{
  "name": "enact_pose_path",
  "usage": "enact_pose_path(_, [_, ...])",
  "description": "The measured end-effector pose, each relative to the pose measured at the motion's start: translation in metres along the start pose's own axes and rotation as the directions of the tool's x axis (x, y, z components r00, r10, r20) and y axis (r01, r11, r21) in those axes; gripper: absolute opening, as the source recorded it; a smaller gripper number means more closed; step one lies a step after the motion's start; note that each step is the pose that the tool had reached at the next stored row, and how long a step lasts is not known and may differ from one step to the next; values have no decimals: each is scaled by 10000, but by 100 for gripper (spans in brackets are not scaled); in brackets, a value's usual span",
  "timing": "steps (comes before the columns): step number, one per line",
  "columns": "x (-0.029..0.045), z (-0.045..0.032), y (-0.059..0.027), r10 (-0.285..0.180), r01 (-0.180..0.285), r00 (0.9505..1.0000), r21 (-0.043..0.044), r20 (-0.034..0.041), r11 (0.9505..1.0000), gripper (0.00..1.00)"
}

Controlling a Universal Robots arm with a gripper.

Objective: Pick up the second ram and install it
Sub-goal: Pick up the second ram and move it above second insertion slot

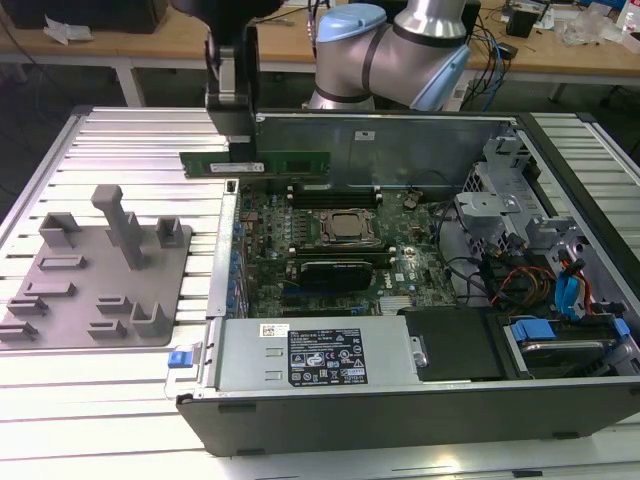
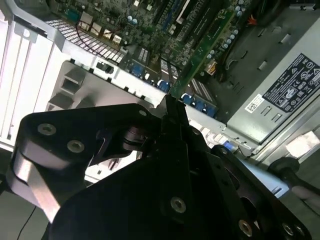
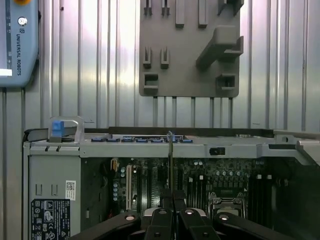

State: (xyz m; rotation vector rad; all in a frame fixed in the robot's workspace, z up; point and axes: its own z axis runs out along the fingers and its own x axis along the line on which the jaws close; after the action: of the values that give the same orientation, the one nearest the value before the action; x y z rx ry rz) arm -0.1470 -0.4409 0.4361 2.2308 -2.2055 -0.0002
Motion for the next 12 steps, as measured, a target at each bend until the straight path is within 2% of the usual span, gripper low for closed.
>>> enact_pose_path(7, [-13, 105, -204, 1, -1, 10000, -73, 1, 10000, 9])
enact_pose_path(9, [-21, 165, -278, 0, 0, 10000, -120, 1, 9999, 9])
enact_pose_path(12, [-31, 239, -340, 0, 0, 10000, -159, 3, 9999, 9])
